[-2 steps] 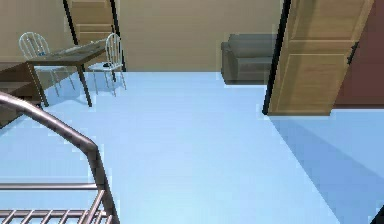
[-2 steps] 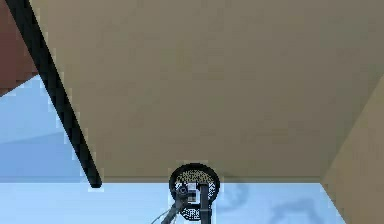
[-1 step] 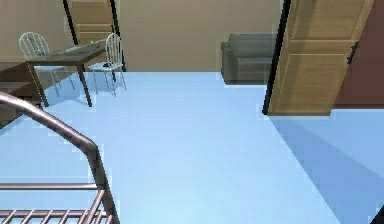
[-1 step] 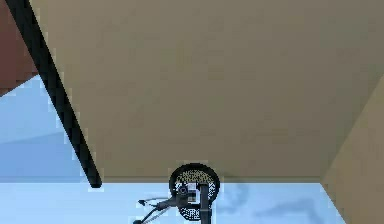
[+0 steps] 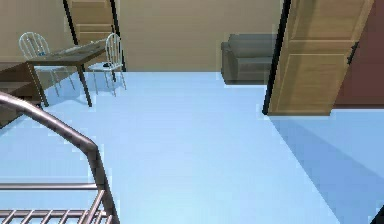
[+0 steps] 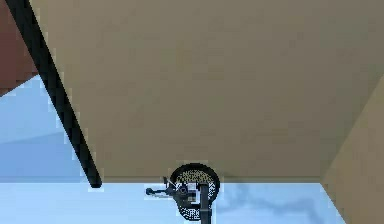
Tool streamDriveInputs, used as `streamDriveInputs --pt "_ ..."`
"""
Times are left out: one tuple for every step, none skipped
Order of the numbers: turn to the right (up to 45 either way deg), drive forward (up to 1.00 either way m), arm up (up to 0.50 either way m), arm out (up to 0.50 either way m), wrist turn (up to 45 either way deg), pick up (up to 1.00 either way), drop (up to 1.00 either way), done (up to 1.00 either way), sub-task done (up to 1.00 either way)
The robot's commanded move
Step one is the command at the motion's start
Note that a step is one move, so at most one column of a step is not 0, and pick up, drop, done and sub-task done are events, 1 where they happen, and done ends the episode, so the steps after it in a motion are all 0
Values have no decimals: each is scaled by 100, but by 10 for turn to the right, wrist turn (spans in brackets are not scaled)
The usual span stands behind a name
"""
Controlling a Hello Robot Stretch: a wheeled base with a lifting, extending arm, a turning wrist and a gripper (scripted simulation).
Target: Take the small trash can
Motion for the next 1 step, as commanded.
streamDriveInputs --pt "0 0 0 0 450 0 0 0 0"
